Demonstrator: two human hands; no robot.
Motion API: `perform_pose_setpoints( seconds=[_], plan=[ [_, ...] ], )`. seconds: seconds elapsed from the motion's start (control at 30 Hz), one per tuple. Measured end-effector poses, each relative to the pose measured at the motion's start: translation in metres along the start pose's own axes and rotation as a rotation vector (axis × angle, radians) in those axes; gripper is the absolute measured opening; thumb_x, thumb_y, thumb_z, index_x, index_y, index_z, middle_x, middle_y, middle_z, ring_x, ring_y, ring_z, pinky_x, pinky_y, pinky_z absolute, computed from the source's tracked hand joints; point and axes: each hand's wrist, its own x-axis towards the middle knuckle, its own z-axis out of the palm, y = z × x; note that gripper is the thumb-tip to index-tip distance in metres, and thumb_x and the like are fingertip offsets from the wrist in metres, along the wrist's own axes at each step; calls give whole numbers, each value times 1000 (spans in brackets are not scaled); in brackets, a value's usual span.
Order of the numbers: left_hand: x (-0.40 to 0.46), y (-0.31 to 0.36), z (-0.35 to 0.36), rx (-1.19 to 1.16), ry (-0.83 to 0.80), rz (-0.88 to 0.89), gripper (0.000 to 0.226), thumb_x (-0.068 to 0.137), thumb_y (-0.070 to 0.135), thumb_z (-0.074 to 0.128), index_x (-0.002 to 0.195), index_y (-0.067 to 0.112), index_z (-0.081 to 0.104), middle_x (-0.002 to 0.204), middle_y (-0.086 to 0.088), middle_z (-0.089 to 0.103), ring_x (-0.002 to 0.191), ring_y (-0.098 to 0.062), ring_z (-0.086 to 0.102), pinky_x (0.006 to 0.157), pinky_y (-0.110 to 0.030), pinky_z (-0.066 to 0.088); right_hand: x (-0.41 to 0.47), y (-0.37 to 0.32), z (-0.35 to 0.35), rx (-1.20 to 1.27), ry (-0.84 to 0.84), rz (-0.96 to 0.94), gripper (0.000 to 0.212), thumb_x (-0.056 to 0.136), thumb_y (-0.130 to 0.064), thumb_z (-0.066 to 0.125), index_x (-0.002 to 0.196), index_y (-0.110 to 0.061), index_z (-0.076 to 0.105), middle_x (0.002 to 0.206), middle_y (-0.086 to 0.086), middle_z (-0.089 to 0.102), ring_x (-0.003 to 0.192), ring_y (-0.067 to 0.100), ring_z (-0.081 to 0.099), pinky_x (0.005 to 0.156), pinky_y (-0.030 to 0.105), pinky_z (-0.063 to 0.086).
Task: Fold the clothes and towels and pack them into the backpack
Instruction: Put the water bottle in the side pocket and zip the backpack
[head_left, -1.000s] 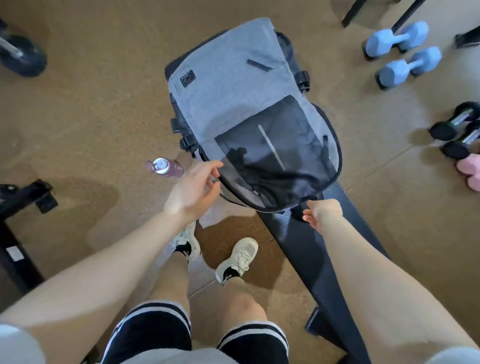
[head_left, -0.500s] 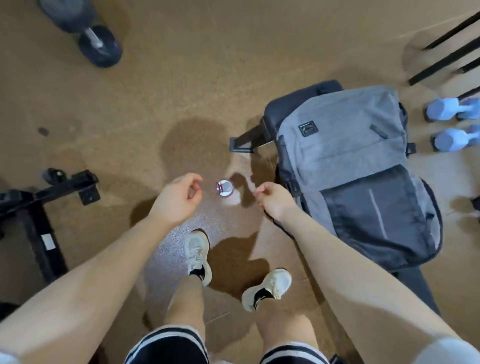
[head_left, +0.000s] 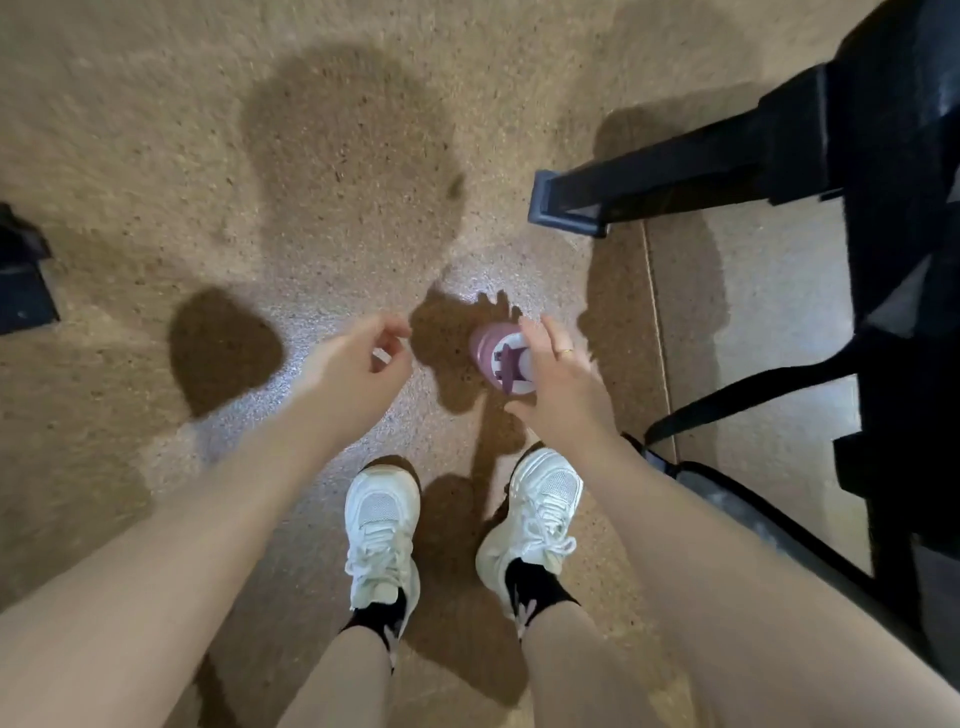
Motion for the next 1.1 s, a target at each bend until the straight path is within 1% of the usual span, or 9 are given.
perform_pose_setpoints(
  seconds=[0.1,0.23,0.4,0.5,0.6,0.73,0.87,0.97,1.1],
  plan=[
    [11,-15,12,-11,-11,-21,16,90,17,52,102,28,54,85,13,56,62,-14,53,46,-19,39,15,3,6,0,132,-24,72,80,-35,69,141,-25,33,146,-2,36,125,23,46,93,36,46],
    [-1,0,7,17,-45,-26,18,91,18,52,107,25,55,88,14,55,65,-7,52,52,-19,38,2,-3,-20,77,126,19,66,78,-38,68,135,-23,38,132,-2,45,113,23,53,85,36,47],
    [-54,85,-46,30,-89,62,27,92,15,51,118,17,55,90,9,55,66,-6,53,52,-11,37,-73,-26,-126,317,169,75,69,70,-38,76,128,-19,45,121,0,49,104,22,57,84,38,49],
    [-95,157,-85,62,-172,142,35,91,17,53,125,15,48,99,3,54,77,-12,54,58,-17,39,-133,-37,-212,490,182,127,68,69,-42,77,124,-19,46,120,0,50,104,20,56,87,39,48],
    [-143,227,-110,134,-223,275,50,84,25,65,128,11,46,108,-1,50,98,-20,53,76,-24,37,-201,-35,-284,591,293,149,66,65,-43,80,117,-15,52,114,-2,58,103,16,57,83,31,46],
    [-196,311,-120,294,-295,518,91,58,60,64,133,13,44,125,-6,49,114,-21,49,91,-27,37,-285,-14,-359,746,415,202,59,64,-35,83,113,-17,55,104,-7,62,94,6,57,81,23,44],
    [-232,373,-93,551,-290,863,90,55,54,71,132,14,45,125,-9,54,114,-30,54,91,-38,45,-368,27,-397,933,563,232,42,67,-20,83,94,-34,55,91,-21,61,81,-16,56,69,2,40],
    [-245,411,-56,717,-265,1049,90,50,47,83,127,13,52,119,-7,61,105,-29,61,86,-42,49,-414,72,-401,1068,650,277,44,67,-17,83,101,-32,59,99,-16,65,88,-7,61,76,8,45],
    [-269,465,16,742,-382,1135,85,62,45,75,135,16,43,131,-2,53,120,-22,51,97,-36,43,-463,147,-385,1302,736,323,48,67,-5,81,107,-22,62,104,-3,69,91,5,65,78,16,48]
  ],
)
